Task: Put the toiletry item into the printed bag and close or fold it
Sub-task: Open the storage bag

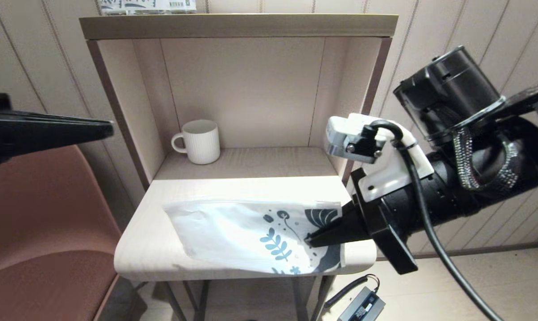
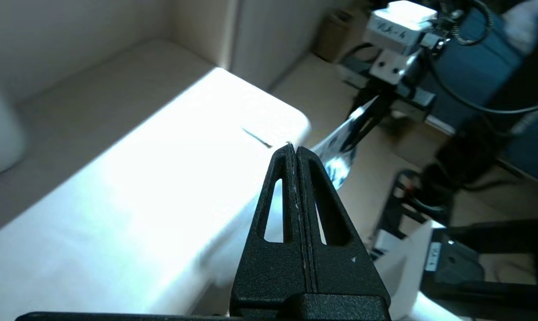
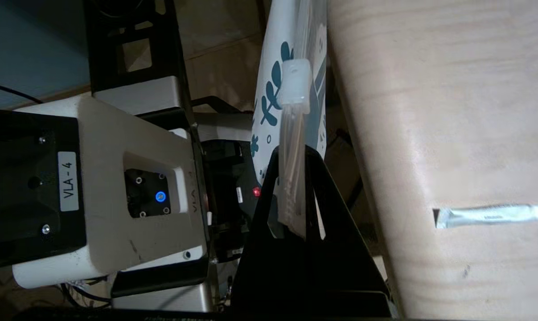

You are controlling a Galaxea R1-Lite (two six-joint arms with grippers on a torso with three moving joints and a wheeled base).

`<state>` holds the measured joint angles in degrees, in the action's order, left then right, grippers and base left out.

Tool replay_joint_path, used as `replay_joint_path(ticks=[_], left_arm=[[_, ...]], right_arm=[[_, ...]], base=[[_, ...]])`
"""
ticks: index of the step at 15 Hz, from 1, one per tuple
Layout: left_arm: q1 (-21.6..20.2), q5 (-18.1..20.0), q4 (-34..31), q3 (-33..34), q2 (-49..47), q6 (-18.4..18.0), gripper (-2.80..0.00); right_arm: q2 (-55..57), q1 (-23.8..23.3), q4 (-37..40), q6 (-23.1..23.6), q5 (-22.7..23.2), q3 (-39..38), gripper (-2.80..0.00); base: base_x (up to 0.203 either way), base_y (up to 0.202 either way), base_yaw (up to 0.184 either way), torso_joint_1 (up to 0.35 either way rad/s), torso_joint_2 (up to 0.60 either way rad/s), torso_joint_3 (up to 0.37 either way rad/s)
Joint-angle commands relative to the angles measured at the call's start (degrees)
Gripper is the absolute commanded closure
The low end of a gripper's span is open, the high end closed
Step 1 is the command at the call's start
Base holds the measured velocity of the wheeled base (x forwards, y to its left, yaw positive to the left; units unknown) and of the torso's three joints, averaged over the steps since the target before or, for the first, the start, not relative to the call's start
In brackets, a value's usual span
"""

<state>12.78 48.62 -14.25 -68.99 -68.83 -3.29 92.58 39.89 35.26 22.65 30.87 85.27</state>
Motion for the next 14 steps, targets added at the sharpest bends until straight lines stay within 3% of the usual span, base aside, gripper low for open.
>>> replay_joint_path(ticks=[1, 4, 8, 9, 14], left_arm=[[5.85, 0.53, 0.10, -2.09, -8.30, -0.85, 0.00], [10.45, 0.86, 0.34, -5.72, -13.67, -3.27, 0.00], [11.39, 3.14, 3.62, -6.32, -17.12, -4.18, 0.00], [11.48, 3.07, 3.78, -6.05, -17.01, -4.34, -2.80], [11.72, 3.97, 3.77, -1.91, -15.55, -8.04, -2.80]], right_arm=[[2.05, 3.56, -0.14, 0.09, 0.31, 0.58, 0.00], [4.84, 6.20, 0.22, -0.27, 0.41, 5.72, 0.00], [10.17, 5.61, 0.30, -0.64, 0.46, 10.25, 0.00], [11.51, 5.25, 0.39, -0.67, 0.50, 11.37, 0.00], [12.53, 3.63, 0.42, -0.59, 0.59, 13.46, 0.00]], base=[[0.000, 0.000, 0.000, 0.000, 0.00, 0.000], [0.000, 0.000, 0.000, 0.000, 0.00, 0.000], [0.000, 0.000, 0.000, 0.000, 0.00, 0.000], [0.000, 0.000, 0.000, 0.000, 0.00, 0.000], [0.000, 0.000, 0.000, 0.000, 0.00, 0.000]])
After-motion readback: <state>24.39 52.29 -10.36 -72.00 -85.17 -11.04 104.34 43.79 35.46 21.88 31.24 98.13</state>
